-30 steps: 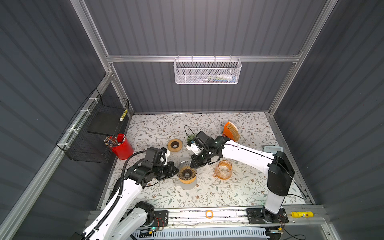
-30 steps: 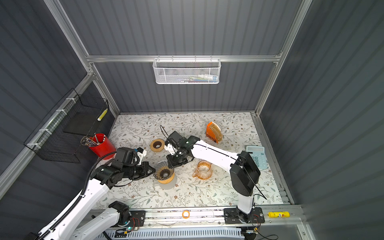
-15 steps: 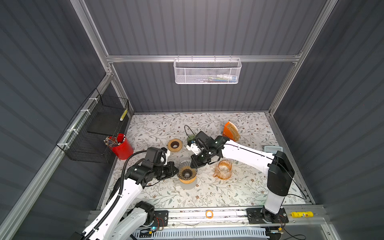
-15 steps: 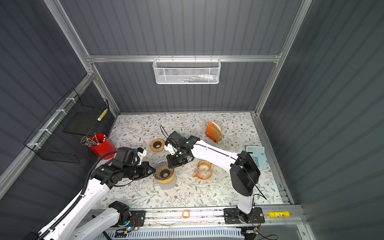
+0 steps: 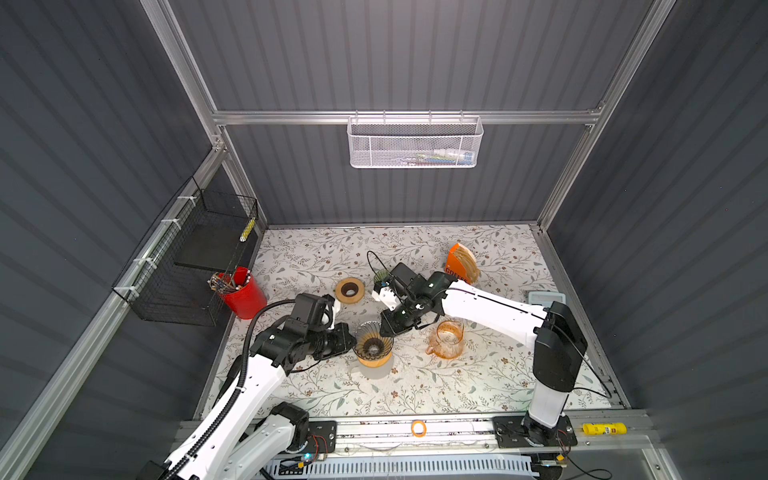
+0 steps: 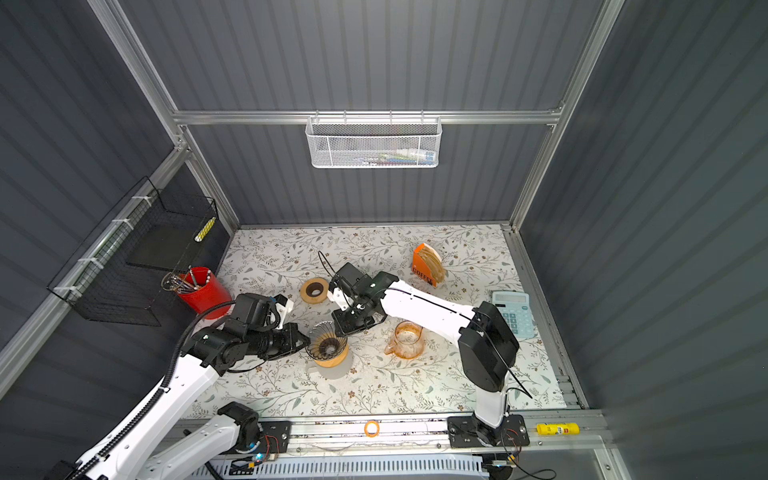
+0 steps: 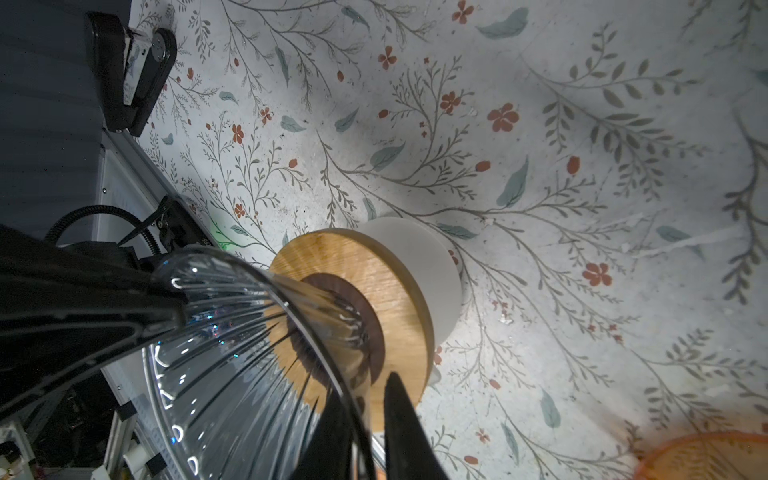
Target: Place the coffee filter in the dripper
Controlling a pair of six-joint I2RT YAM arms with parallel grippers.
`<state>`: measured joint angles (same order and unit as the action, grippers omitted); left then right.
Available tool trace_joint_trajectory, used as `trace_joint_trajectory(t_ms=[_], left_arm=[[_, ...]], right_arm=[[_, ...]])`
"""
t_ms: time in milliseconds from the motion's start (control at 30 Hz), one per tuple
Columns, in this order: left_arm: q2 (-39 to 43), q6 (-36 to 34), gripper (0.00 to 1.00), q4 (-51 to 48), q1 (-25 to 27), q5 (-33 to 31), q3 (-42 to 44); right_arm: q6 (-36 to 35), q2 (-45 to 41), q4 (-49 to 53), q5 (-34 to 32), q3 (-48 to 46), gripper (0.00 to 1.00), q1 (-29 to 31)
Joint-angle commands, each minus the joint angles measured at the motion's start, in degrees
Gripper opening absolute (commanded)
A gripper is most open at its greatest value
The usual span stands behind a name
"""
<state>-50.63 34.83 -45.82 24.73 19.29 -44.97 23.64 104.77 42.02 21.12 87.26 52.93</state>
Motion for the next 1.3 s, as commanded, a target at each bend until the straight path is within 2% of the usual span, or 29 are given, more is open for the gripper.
trace_joint_trajectory(t_ms=[0,67,400,1167,1267], left_arm=[[-0.1,-1.6,0.11,-5.7,0.1,-2.1,-0.4],[-0.2,-1.8,0.12,-5.6,0.1,-2.0,-0.7],[0.6,-1.9,0.20,-5.0,0.2,-1.6,-1.7],[1.5,-1.9,0.22,-4.5,0.1,-2.0,-3.3],[1.6,-1.8,0.24,-4.4,0.1,-2.0,-3.4]], right_arm=[[-0.3,1.2,2.1,-1.3,1.6,0.21,0.1],[-0.4,1.1,2.3,-3.5,1.8,0.22,0.1],[-0.6,0.0,2.9,-4.0,2.2,0.24,0.1],[0.0,-2.6,2.9,-3.8,2.5,0.29,0.0],[0.0,-2.9,2.9,-3.7,2.5,0.30,0.1]])
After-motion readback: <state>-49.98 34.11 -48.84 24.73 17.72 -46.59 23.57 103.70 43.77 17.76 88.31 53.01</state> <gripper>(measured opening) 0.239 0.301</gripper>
